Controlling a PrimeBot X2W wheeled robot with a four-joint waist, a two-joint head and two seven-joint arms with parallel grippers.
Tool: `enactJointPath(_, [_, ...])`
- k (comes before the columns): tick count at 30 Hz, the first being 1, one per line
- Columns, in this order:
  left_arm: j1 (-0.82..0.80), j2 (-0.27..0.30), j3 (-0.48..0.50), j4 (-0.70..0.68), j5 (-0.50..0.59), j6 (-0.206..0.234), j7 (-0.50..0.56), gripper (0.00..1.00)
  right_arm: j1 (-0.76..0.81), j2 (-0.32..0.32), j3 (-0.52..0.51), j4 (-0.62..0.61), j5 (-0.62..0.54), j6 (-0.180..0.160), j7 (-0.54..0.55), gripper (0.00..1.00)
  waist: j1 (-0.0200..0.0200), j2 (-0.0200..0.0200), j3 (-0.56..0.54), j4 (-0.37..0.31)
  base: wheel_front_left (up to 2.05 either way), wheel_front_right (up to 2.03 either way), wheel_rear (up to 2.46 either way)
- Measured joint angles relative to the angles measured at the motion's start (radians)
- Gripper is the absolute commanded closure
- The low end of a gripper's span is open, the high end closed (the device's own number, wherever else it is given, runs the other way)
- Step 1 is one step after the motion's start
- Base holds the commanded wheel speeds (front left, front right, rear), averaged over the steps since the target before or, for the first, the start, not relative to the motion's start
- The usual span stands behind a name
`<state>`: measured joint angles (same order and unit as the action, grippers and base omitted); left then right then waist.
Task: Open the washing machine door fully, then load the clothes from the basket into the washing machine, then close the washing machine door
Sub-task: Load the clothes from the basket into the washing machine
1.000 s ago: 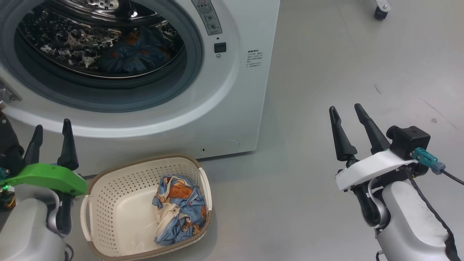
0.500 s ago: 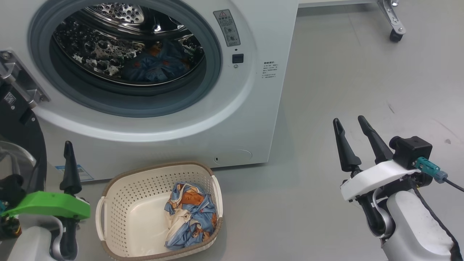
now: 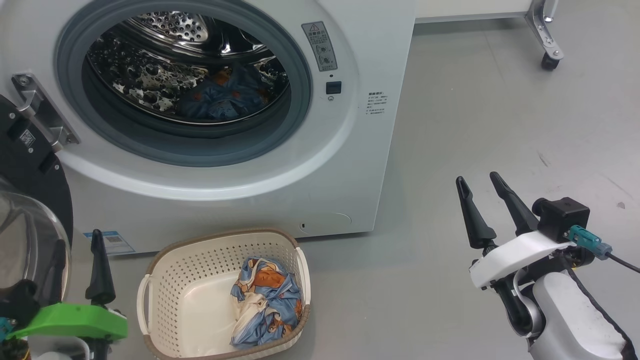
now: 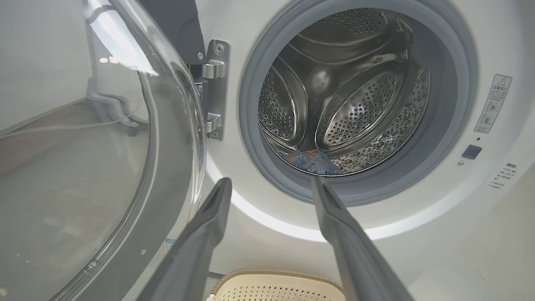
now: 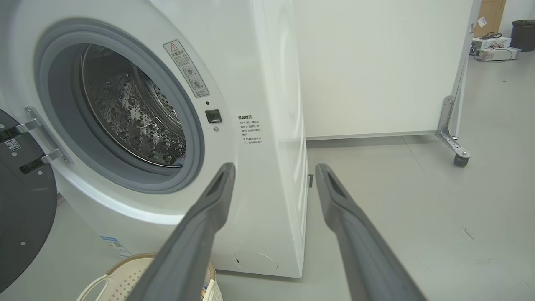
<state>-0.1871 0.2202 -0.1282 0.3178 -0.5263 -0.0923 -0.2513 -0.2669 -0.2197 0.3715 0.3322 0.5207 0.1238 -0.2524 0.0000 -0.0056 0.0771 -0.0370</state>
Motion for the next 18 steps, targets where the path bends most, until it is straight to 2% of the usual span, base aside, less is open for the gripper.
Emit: enactJointPath(18, [0.09,-0.024,0.017,-0.075,0.01,0.008,0.0,0.0,0.002,-0.003,0.009,0.003,0.018,0.0,0.0,0.0,0.0,0.0,-0.008,-0.005,0.0,0.0,0.0])
